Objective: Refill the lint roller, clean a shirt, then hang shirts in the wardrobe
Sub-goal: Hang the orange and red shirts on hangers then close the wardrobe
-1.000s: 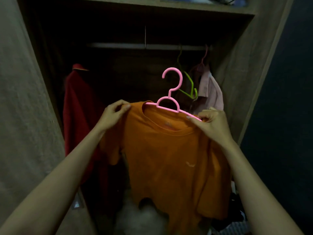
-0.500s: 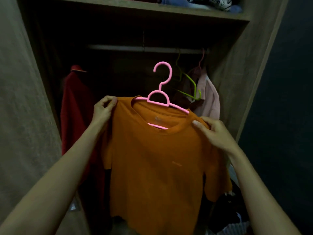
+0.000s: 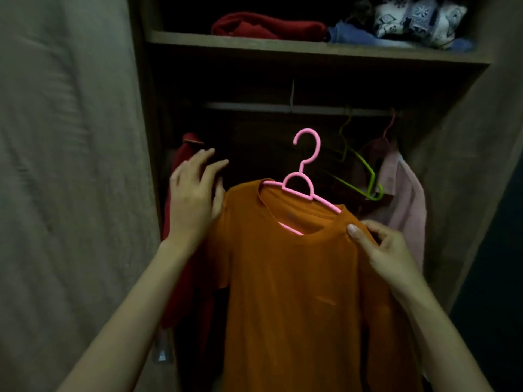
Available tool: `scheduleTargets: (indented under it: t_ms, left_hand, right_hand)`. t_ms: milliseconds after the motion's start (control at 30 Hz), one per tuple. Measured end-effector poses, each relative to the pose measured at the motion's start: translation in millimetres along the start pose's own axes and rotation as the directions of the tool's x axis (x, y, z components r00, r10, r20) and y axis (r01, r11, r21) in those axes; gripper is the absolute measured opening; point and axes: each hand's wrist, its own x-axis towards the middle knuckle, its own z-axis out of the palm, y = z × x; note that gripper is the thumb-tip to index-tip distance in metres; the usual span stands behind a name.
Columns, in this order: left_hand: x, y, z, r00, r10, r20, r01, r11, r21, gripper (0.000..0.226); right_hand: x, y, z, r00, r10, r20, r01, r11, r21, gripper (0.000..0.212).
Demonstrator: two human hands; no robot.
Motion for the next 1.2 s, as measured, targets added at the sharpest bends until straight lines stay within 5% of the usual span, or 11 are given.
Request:
scheduleTargets:
  t_ms: [100,267,467,1067,1200]
  left_hand:
    - [4.1,-21.8,-23.7,0.986,0.008,-0.166,0.019,0.987,0.162,0.048]
    - [-3.6,-67.6,-26.8,0.964,-0.222,-0.144,0.256,0.922,0.290,0.069]
    - [-2.9,-73.9,-20.6,0.948,-0.227,-0.225,0.276,0.936,0.217,0.072]
    - [-4.4,-80.4,-17.6,0.935,-0.202,-0.290,0.252,0.957,0.146,0.073]
    - [-3.5,-79.2,-19.6,0.939,-0.215,-0.267,0.259,0.956,0.139,0.073]
  right_hand:
    - [12.9,-4.0,36.6,0.999,0.023,-0.041,-0.018,0.993,0.116,0.016]
    - [38.9,-16.7,93.1,0.993,0.105,-0.050,-0.089,0.963,0.255,0.011]
    - [76.4,-31.8,141.3,0.990,0.113,-0.079,-0.082,0.943,0.321,0.013]
    - [171.9,-19.2,207.4,0.987,0.122,-0.107,-0.105,0.982,0.158,0.015]
    - [164.3,-9.3,199.6,0.990,0.023,-0.142,-0.025,1.000,-0.015,0.034]
